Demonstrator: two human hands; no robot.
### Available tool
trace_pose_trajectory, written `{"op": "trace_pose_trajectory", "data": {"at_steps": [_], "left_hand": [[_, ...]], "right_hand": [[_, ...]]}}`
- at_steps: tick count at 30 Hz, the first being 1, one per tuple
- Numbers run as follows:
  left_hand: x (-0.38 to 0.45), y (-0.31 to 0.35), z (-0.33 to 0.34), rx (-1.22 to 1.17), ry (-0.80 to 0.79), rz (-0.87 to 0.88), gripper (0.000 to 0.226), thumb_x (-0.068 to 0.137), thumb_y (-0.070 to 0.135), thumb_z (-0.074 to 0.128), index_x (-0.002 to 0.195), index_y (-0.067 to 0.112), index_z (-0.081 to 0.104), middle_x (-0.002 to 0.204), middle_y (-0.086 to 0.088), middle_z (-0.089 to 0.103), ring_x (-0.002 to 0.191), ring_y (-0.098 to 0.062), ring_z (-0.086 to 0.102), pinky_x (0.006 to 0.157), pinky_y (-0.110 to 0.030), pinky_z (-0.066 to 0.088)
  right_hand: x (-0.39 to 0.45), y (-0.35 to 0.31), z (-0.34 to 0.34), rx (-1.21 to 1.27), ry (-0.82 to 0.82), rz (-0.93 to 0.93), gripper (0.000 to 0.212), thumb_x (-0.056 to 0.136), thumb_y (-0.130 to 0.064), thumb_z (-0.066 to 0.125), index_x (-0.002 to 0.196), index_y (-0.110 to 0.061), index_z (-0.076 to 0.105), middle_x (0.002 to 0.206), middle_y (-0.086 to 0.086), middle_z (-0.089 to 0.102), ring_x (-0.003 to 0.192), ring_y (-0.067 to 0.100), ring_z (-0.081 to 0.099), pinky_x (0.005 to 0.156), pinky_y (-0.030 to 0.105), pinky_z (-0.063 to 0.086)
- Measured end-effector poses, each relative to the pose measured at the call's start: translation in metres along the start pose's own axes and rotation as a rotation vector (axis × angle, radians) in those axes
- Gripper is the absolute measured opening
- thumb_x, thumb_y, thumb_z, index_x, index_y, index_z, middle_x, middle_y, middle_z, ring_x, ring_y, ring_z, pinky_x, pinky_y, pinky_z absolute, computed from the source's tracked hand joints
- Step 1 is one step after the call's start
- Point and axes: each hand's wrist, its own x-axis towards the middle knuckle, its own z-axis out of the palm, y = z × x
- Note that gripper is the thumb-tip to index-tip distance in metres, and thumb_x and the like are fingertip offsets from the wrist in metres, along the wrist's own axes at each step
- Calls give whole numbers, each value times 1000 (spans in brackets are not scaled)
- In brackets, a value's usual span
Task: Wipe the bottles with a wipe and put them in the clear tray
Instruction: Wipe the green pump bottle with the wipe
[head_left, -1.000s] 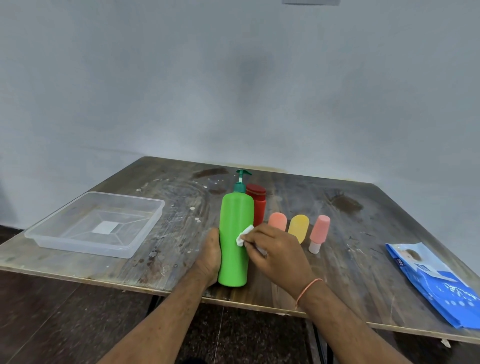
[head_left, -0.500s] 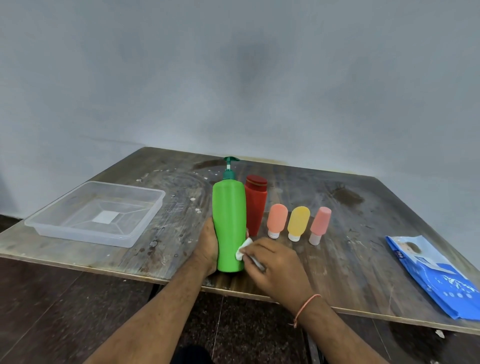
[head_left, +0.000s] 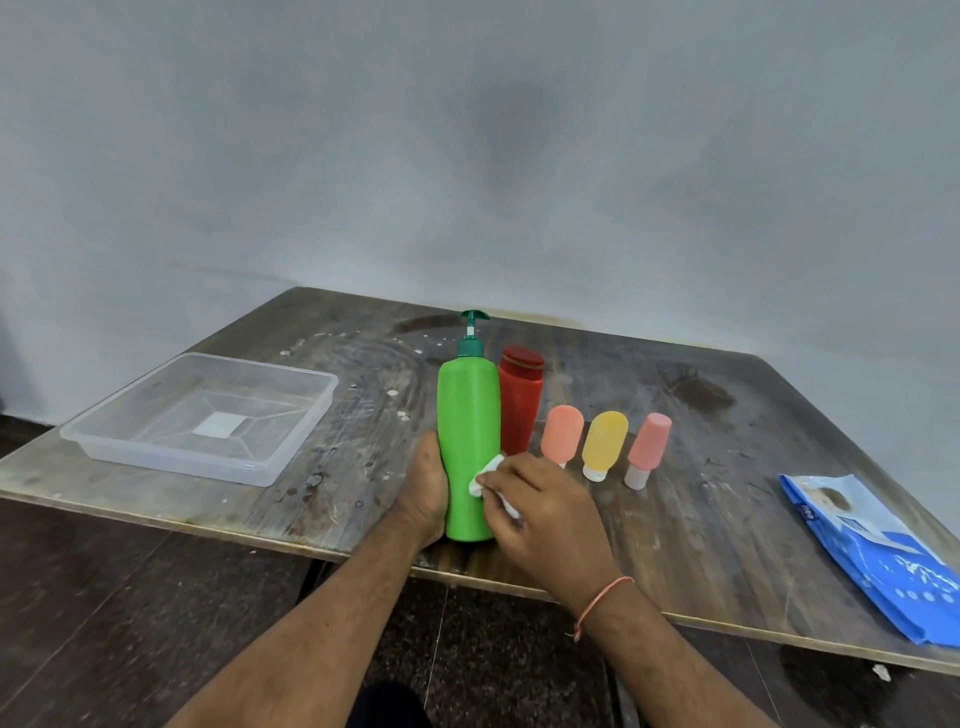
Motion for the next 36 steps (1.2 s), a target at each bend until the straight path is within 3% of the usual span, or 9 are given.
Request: {"op": "trace_pose_trajectory", "data": {"at_steps": [8, 10, 13, 17, 20, 24, 27, 31, 36], "left_hand": [[0, -2, 4, -54, -40, -50, 68, 95, 46, 25, 92, -2, 72, 85, -26, 67, 68, -33, 63, 67, -37, 52], [3, -3, 3, -50, -46, -46, 65, 91, 48, 30, 92, -2, 72, 84, -25, 66, 69, -33, 63, 67, -37, 52], [4, -3, -2, 8, 13, -15, 66, 101, 40, 22, 94, -1, 73, 88, -26, 70, 77, -32, 67, 71, -37, 57], [3, -2, -4, 87, 81, 15, 55, 106, 34, 23, 91, 4, 65, 82, -20, 66, 74, -29, 63, 63, -32, 56], [1, 0, -1, 50, 30, -19, 64, 103, 41, 24, 102, -5, 68, 90, -27, 69, 77, -32, 67, 72, -37, 57], [1, -2, 2, -4, -5, -57, 68, 101, 43, 21, 103, -8, 65, 85, -26, 67, 69, -31, 64, 64, -34, 56], [2, -1, -3, 57, 14, -15, 63, 103, 39, 22, 96, -4, 68, 84, -24, 70, 71, -27, 69, 66, -33, 58], [4, -4, -6, 101, 33, 6, 55, 108, 31, 23, 84, 5, 66, 70, -12, 71, 61, -17, 69, 58, -27, 58], [5, 1, -2, -10, 19, -59, 65, 100, 45, 27, 92, -2, 70, 82, -23, 70, 68, -28, 68, 64, -33, 57]], "right_hand": [[-17, -8, -1, -82, -179, -205, 9, 96, -22, 68, 94, -21, 76, 91, -4, 64, 78, 19, 55, 65, 39, 47], [-16, -6, -1, -111, -171, -212, 10, 97, -24, 68, 92, -21, 76, 89, -4, 63, 77, 20, 54, 64, 41, 47], [0, -5, 0, -134, -93, -145, 10, 99, -24, 68, 95, -19, 77, 89, -2, 63, 76, 24, 57, 65, 43, 49], [15, -10, 3, -113, -58, -108, 9, 97, -20, 68, 99, -16, 77, 91, 0, 63, 77, 22, 56, 67, 40, 50], [5, -11, 1, -107, -167, -216, 8, 98, -23, 67, 96, -19, 74, 90, -2, 59, 78, 21, 55, 66, 39, 48], [-6, -9, 0, -151, -297, -345, 9, 97, -26, 64, 95, -22, 71, 89, -3, 57, 77, 22, 56, 63, 42, 48], [6, -9, 2, -177, -212, -276, 14, 101, -29, 62, 93, -23, 72, 87, -3, 57, 76, 22, 55, 63, 43, 48], [18, -15, 4, -171, -116, -159, 11, 99, -26, 66, 100, -21, 75, 91, -2, 59, 77, 23, 56, 63, 42, 48], [6, -17, 1, -161, -312, -292, 9, 94, -31, 65, 92, -27, 73, 86, -5, 55, 76, 22, 57, 62, 40, 44]]}}
